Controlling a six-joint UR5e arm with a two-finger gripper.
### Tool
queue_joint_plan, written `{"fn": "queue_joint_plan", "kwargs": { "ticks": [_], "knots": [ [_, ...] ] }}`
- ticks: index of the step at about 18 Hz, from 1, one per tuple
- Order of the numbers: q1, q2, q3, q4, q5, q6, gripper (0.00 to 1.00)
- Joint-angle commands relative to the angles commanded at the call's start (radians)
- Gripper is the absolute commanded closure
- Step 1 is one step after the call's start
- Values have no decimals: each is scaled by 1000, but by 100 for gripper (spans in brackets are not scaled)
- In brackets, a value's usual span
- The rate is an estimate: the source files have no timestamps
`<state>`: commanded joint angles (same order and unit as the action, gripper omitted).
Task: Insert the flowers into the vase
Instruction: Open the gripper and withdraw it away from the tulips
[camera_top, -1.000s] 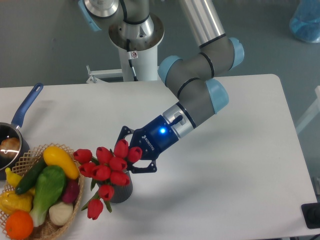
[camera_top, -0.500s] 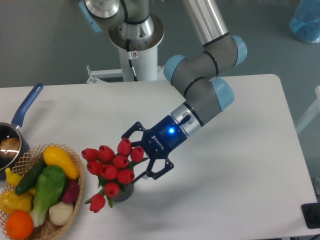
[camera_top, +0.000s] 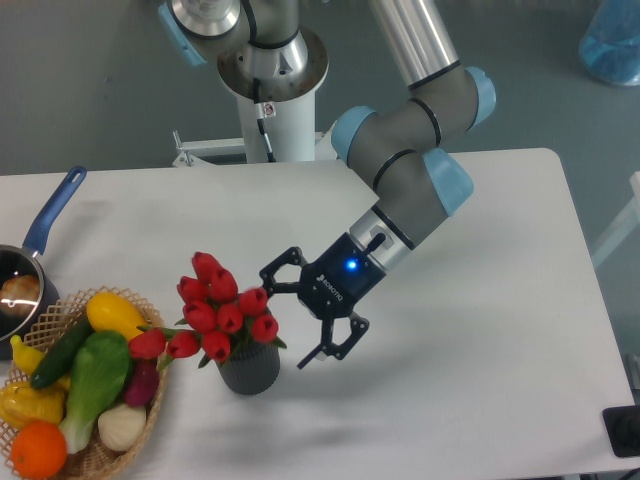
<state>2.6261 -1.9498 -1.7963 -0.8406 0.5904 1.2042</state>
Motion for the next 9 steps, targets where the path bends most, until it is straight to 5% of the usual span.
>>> {"fn": "queue_joint_plan", "kwargs": {
  "ticks": [9],
  "knots": [
    [91,54,24,0,90,30,0]
  ]
}}
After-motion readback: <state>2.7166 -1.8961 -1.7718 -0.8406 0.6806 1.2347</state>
